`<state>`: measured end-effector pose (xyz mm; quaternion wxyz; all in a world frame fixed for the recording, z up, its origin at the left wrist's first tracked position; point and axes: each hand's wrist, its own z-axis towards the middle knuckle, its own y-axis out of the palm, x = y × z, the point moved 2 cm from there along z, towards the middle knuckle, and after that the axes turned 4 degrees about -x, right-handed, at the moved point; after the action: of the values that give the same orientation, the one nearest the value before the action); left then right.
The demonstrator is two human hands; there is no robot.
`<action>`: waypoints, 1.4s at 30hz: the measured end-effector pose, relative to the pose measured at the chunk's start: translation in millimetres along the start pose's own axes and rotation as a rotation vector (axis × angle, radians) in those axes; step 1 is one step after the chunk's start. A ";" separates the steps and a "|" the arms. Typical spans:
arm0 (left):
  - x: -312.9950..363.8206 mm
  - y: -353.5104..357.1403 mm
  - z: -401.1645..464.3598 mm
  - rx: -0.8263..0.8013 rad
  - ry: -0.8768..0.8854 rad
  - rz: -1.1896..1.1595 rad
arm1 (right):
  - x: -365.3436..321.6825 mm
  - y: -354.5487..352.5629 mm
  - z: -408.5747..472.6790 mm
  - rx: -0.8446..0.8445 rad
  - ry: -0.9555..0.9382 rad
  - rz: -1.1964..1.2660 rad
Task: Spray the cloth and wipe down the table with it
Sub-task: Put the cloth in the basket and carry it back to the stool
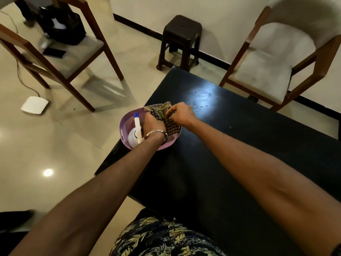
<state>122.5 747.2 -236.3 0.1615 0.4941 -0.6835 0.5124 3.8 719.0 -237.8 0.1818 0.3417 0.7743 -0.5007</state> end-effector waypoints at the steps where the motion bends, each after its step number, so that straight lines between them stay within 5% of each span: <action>1: -2.4 2.3 2.2 -0.018 -0.011 0.017 | -0.5 2.2 1.1 -0.022 0.006 -0.024; 6: -7.7 8.8 4.1 -0.070 -0.029 0.083 | -5.5 10.8 5.9 -0.107 0.012 -0.137; 23: -9.7 18.2 2.1 -0.158 -0.428 -0.554 | -0.7 41.3 12.3 -0.326 0.096 -0.112; 31: -14.2 19.9 4.2 -0.246 -0.276 -0.160 | -2.8 33.6 3.4 -0.332 0.040 -0.149; 35: -15.6 14.5 1.8 -0.295 -0.071 0.255 | -4.7 29.1 -6.7 -0.318 -0.015 -0.176; 42: -20.8 11.5 -20.1 -0.250 0.158 0.425 | -4.9 18.9 -35.3 -0.215 -0.098 -0.270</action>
<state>116.7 774.9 -249.1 0.1628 0.2738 -0.8153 0.4835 22.8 754.1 -231.8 0.1859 0.1882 0.8524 -0.4511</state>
